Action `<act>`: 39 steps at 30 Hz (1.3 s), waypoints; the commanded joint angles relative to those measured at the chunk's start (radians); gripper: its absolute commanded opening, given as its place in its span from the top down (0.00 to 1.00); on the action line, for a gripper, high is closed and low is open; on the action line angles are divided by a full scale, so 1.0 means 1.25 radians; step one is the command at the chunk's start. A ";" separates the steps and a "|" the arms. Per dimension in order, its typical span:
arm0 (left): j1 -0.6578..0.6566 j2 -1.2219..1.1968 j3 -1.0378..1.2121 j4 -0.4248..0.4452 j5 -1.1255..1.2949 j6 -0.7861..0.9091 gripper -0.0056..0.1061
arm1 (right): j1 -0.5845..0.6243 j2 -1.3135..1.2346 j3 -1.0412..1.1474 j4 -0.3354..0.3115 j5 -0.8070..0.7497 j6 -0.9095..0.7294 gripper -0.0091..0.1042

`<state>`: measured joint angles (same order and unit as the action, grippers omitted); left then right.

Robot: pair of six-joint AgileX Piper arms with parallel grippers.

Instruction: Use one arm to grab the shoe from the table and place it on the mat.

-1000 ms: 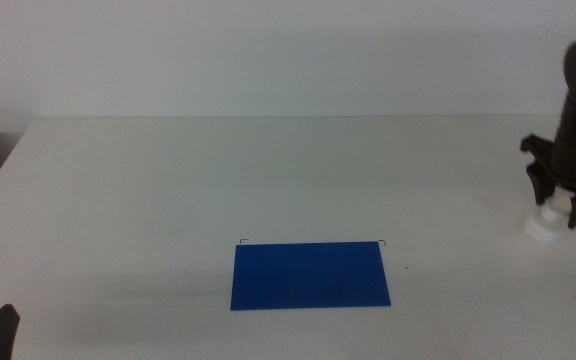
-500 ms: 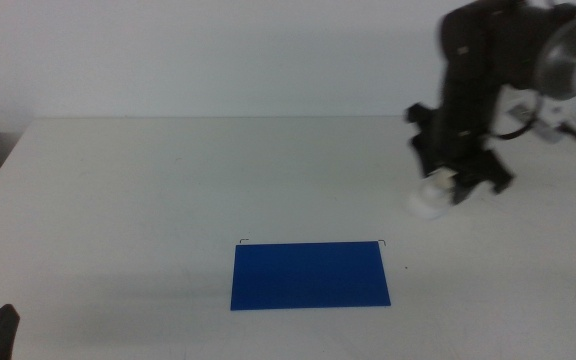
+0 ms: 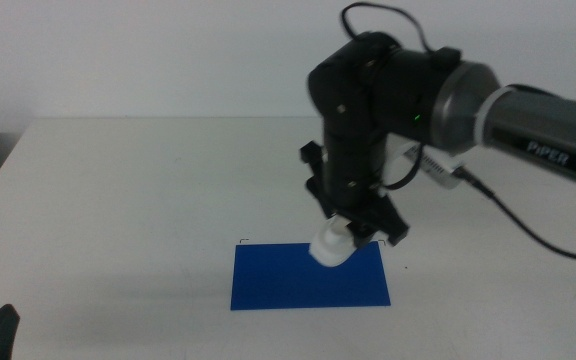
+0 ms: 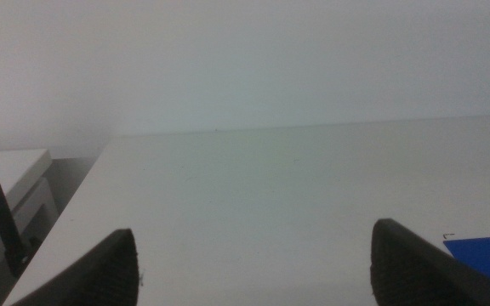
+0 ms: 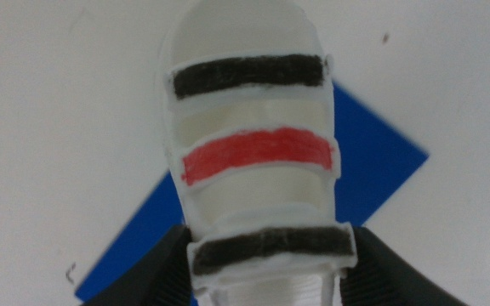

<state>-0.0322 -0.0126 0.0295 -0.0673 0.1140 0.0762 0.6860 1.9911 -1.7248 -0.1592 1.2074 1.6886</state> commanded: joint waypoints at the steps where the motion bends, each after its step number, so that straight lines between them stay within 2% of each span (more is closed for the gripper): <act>1: -0.003 -0.011 0.006 -0.008 -0.065 -0.004 0.11 | 0.022 -0.037 -0.026 -0.029 -0.009 0.020 0.95; 7: -0.003 -0.011 0.006 -0.008 -0.065 -0.004 0.11 | 0.041 -0.019 -0.026 -0.025 0.002 0.040 0.95; 12: -0.003 -0.011 0.006 -0.008 -0.065 -0.004 0.11 | 0.041 -0.018 -0.026 -0.039 0.010 -0.014 0.95; 18: -0.003 -0.011 0.006 -0.008 -0.065 -0.004 0.11 | 0.041 -0.018 -0.026 -0.040 0.011 -0.239 0.95; 23: -0.003 -0.011 0.006 -0.008 -0.065 -0.004 0.11 | 0.041 -0.018 -0.026 -0.065 0.027 -0.408 0.95; 31: -0.003 -0.011 0.006 -0.008 -0.065 -0.004 0.11 | 0.041 -0.018 -0.026 -0.079 0.063 -0.839 0.95; 33: -0.003 -0.011 0.006 -0.008 -0.065 -0.004 0.11 | 0.041 -0.018 -0.026 -0.078 0.061 -0.911 0.95; 35: -0.003 -0.011 0.006 -0.008 -0.065 -0.004 0.11 | 0.041 -0.018 -0.026 -0.078 0.060 -0.958 0.95; 39: -0.003 -0.011 0.006 -0.008 -0.065 -0.004 0.11 | 0.041 -0.018 -0.026 -0.080 0.045 -0.969 0.95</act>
<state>-0.0322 -0.0126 0.0295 -0.0673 0.1140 0.0762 0.7370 2.0277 -1.7269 -0.2192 1.2165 0.4978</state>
